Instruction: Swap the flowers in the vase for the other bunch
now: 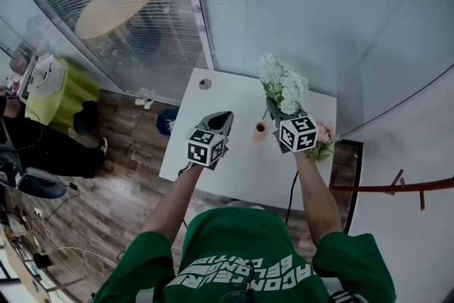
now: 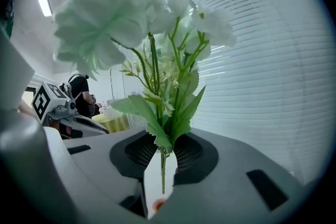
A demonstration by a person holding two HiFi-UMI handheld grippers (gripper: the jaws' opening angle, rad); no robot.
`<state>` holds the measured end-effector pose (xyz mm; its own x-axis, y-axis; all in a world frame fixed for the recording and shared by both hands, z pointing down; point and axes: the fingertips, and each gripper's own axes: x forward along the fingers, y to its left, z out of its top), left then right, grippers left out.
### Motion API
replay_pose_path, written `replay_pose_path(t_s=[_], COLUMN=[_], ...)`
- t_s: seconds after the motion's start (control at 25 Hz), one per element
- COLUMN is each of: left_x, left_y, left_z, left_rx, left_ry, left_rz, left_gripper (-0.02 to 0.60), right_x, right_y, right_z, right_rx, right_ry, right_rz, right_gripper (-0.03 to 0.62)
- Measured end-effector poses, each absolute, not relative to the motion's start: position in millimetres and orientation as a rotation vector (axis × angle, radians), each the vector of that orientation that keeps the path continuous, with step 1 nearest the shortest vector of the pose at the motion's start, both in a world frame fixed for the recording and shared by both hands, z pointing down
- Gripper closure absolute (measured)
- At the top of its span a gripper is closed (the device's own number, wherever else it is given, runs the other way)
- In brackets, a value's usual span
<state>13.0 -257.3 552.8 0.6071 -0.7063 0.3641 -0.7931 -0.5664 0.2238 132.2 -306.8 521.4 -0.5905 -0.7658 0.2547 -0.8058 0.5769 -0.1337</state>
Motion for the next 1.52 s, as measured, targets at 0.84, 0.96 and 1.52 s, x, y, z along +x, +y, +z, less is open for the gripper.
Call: replay_pose_path(t_s=[0.84, 0.96, 1.52], left_x=[-72, -104, -219], left_y=[-239, -231, -206], left_z=[542, 542, 546], left_rx=[2.385, 2.341, 2.219], left_ry=[-1.387, -1.445, -1.575], left_rz=[0.299, 0.286, 0.213], left_gripper=[0.578, 0.578, 0.578], right_x=[42, 5, -106], right_y=[-302, -300, -286], right_z=[507, 507, 529], right_rx=[1.116, 1.036, 0.868], right_ry=[-2.73, -2.753, -2.732], right_rz=[0.364, 0.363, 0.472], right_gripper=[0.517, 0.517, 0.517])
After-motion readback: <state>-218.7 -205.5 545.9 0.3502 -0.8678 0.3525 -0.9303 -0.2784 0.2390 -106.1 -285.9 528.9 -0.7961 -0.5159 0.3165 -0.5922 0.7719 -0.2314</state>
